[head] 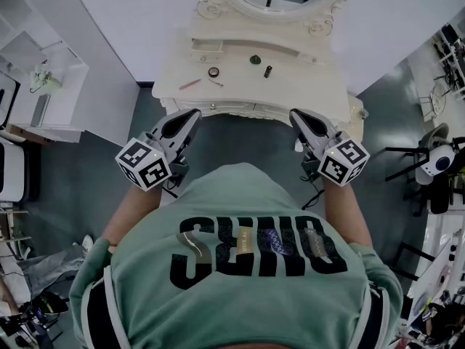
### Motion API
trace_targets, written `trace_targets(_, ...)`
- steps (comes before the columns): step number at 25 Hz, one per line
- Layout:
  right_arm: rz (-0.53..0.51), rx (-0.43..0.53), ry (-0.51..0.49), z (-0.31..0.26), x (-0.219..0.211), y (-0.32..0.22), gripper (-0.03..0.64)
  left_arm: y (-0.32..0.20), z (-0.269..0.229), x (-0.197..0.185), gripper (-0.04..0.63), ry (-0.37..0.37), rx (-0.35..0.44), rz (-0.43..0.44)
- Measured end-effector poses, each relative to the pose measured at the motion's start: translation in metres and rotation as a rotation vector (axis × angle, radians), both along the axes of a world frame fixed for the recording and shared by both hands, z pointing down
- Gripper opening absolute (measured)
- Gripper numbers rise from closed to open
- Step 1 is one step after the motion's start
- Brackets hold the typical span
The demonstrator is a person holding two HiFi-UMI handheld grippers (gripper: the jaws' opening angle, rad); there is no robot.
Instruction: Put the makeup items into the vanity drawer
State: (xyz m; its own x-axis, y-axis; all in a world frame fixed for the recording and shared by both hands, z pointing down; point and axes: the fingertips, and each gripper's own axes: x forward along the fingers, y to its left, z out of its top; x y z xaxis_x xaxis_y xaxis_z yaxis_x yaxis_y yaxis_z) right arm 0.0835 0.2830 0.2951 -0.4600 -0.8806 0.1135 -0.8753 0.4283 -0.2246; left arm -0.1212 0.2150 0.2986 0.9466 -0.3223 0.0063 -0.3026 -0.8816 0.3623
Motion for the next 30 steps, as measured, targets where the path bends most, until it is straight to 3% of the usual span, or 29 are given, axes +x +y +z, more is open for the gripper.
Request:
trace_targets(13, 0.021, -0.003, -0.015, 0.0, 0.012, -0.004, 0.008, -0.005, 0.001, 0.008, -0.002, -0.006, 0.004, 0.015)
trace_targets(25, -0.001, -0.018, -0.055, 0.006, 0.065, -0.002, 0.009, 0.001, -0.003, 0.056, -0.002, -0.016, 0.016, -0.007)
trace_targets(30, -0.037, -0.027, -0.069, 0.013, 0.087, -0.009, 0.009, 0.006, 0.006, 0.076, -0.002, -0.025, -0.021, -0.041)
